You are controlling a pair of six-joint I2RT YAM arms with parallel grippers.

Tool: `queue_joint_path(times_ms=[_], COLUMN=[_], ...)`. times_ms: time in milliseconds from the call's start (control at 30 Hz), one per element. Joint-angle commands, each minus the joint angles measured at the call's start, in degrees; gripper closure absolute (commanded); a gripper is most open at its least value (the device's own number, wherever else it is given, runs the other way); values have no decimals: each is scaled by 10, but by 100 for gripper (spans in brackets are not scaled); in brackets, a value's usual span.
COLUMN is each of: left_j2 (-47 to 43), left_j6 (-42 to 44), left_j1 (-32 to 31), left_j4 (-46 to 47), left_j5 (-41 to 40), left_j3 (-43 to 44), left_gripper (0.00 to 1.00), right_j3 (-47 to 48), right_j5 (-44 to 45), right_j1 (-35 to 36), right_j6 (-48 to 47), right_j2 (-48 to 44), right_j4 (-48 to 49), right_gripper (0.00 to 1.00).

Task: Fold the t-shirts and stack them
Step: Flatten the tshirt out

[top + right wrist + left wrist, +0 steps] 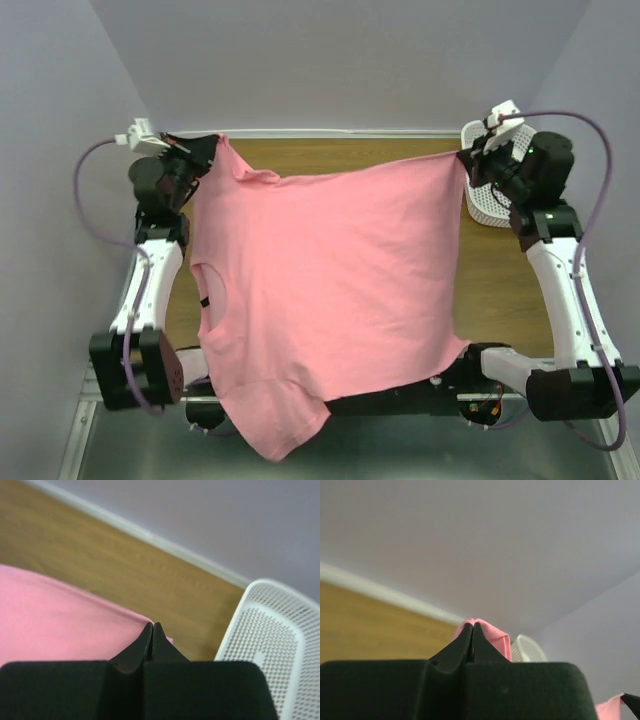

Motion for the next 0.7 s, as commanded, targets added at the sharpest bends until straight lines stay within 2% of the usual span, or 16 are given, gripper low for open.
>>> queue_joint_path(times_ms=[0,33,67,100,167,267,367,467,667], left_j2=[146,190,273,311,404,475,523,568,618], left_j6=[-9,-3,5,19,23,24,28,41,52], left_j1=[-14,-19,-23,-28,-29,-29,-29,-29,-25], left_j4=[69,65,56,30,4,-31,-73,-130,-170], left_j5=[54,58,60,57,50,31,18,6,-4], left_j3=[8,22,59,81,124,202,251,342,422], left_gripper=[100,100,100,100,100,100,100,100,100], right_j3=[-129,-143,-153,-154,-124,-42,39,111,177], right_j5=[-59,-61,-62,-62,-61,-41,7,41,61], right_j1=[1,1,1,2,2,2,2,2,2], right_j6=[-33,-39,-44,-45,-41,-17,11,18,28], right_j2=[76,103,141,210,291,420,509,568,617], right_j4=[154,176,221,238,254,254,248,227,205], right_gripper=[100,99,99,100,99,99,100,99,100])
